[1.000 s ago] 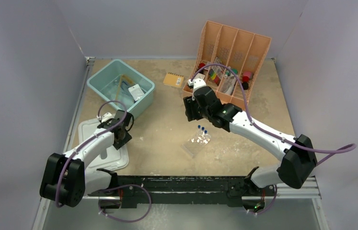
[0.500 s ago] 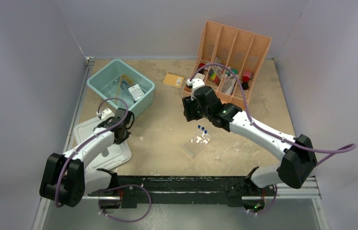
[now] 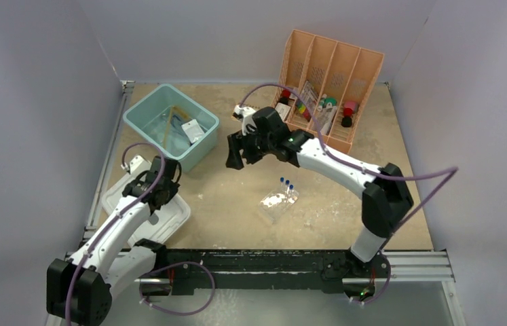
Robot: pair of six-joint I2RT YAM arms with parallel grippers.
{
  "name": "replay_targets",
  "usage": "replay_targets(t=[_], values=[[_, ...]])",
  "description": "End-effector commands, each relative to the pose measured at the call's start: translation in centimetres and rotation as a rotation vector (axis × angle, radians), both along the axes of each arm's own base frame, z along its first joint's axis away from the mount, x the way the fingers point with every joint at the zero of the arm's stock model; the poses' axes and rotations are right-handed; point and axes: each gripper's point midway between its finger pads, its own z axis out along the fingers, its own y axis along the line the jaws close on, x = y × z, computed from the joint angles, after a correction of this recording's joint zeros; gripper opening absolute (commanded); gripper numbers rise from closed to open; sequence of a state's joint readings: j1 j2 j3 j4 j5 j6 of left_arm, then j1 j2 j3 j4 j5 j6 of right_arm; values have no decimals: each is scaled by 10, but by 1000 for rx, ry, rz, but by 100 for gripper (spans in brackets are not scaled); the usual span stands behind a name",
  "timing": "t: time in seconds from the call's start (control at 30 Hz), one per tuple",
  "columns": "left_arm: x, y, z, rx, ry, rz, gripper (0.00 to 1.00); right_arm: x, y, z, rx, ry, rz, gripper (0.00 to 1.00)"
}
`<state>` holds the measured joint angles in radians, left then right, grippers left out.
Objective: Organize the chemistry lab equipment
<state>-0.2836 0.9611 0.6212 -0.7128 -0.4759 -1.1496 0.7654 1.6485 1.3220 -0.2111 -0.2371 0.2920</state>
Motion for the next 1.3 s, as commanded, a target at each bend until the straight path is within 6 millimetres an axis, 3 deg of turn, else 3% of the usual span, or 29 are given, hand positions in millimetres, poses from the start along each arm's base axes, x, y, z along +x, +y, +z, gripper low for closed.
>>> replay_targets(t=[0.0, 0.2, 0.53, 0.63, 0.73, 0.87, 0.97, 1.13, 1.27], values=[[8, -4, 26, -64, -94, 41, 0, -9, 51, 30, 159, 119, 160, 74], [18, -7, 60, -128, -232, 71, 0, -40, 97, 35, 233, 240, 278, 76], [37, -7, 107, -183, -409, 116, 0, -74, 143, 26, 276, 349, 357, 77], [39, -7, 118, -182, -424, 115, 0, -77, 154, 25, 290, 384, 355, 64], [37, -1, 125, -141, -417, 116, 0, -73, 160, 20, 287, 404, 326, 55], [35, 1, 128, -132, -423, 109, 0, -74, 163, 14, 281, 432, 330, 50], [35, -1, 128, -147, -432, 106, 0, -78, 166, 19, 303, 441, 364, 48], [35, 0, 132, -146, -450, 112, 0, -93, 171, 42, 394, 492, 459, 33], [38, 1, 140, -136, -465, 109, 0, -98, 173, 56, 429, 507, 500, 35]])
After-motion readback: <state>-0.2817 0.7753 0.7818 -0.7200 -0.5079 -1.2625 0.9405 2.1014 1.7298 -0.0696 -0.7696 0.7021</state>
